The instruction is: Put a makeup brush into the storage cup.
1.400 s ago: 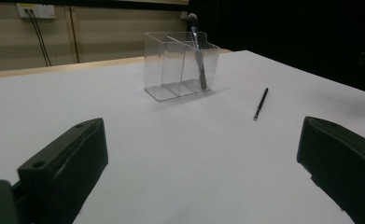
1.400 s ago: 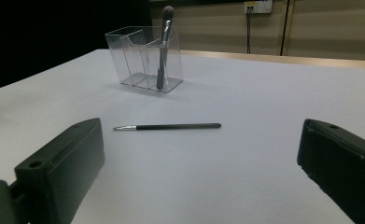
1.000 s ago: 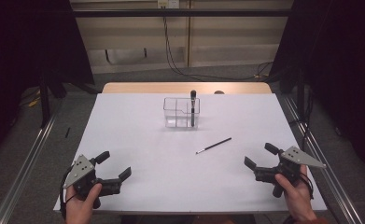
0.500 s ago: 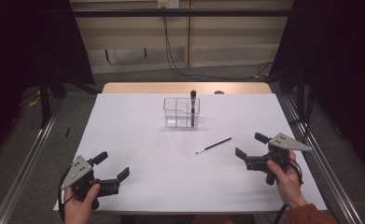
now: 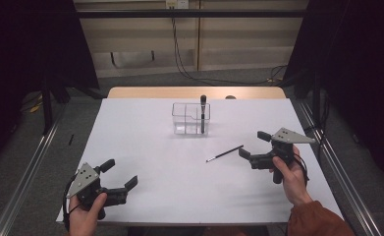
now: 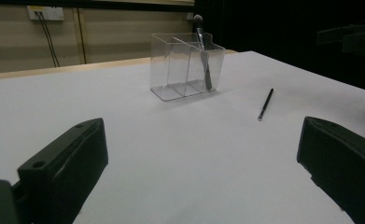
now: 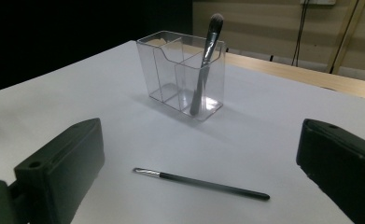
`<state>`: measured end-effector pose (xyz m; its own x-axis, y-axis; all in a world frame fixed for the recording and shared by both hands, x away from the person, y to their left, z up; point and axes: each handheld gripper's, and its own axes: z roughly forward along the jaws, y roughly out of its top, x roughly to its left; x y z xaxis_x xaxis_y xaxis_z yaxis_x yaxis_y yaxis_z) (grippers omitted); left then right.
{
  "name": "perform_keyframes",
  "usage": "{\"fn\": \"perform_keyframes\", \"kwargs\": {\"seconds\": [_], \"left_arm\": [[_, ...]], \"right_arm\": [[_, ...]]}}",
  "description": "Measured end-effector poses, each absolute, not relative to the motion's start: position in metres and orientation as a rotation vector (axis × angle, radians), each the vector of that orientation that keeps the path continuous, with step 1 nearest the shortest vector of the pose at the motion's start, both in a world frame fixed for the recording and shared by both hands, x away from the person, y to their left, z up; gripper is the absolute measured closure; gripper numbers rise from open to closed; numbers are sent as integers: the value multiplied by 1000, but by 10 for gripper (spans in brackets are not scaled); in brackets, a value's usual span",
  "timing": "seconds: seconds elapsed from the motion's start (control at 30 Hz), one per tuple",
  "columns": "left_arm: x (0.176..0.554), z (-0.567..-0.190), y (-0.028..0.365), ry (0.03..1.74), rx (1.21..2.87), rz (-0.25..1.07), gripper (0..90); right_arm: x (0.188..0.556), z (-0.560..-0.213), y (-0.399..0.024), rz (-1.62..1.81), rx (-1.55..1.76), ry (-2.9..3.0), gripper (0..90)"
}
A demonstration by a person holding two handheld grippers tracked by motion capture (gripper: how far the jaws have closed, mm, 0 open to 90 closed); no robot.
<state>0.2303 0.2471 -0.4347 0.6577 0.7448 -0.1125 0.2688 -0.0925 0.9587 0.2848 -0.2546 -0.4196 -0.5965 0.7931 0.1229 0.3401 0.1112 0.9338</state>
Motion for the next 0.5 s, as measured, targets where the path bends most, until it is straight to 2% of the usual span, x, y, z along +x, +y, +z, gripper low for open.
{"fn": "perform_keyframes", "kwargs": {"seconds": [0.5], "left_arm": [[231, -435, 246, 845, 1661, 484, 20]], "right_arm": [[322, -414, -233, 1498, 1070, 2056, 15]]}}
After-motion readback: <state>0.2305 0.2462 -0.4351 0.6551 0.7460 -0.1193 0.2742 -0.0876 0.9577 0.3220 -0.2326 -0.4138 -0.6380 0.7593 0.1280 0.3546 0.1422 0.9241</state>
